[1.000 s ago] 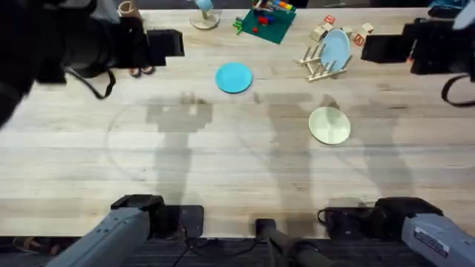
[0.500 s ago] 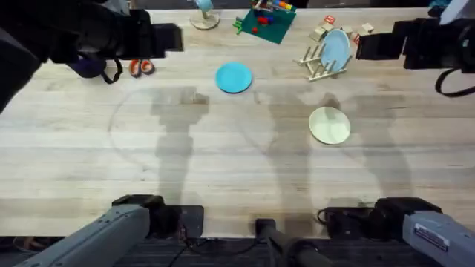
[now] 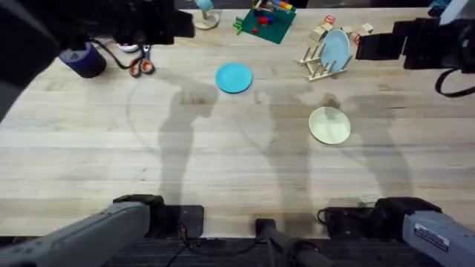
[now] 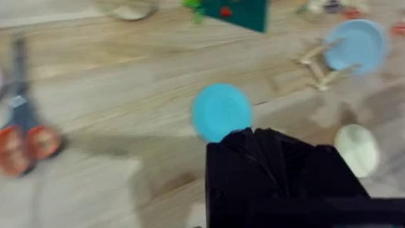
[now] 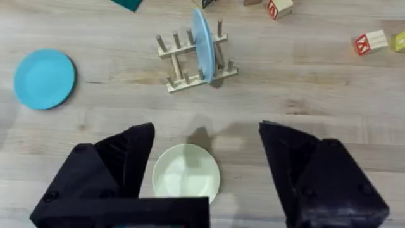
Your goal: Pick up the plates from the table one by one and place each into a slot on the dish rack.
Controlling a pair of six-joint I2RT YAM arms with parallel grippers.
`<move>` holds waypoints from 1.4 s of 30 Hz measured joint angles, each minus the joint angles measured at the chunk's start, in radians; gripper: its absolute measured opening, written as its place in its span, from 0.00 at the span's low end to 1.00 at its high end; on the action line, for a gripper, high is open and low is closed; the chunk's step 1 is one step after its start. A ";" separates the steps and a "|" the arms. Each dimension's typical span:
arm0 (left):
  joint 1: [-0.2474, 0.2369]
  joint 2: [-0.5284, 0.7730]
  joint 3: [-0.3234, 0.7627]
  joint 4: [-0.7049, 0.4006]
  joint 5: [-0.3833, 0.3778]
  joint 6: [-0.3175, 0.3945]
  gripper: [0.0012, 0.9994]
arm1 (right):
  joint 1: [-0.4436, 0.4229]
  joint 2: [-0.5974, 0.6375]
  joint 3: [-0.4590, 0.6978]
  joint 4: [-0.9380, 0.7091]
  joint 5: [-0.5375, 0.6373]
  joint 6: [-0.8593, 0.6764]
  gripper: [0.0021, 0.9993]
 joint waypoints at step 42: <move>0.098 0.589 0.001 0.274 0.526 -0.024 0.04 | 0.000 0.000 0.000 0.000 0.000 0.000 1.00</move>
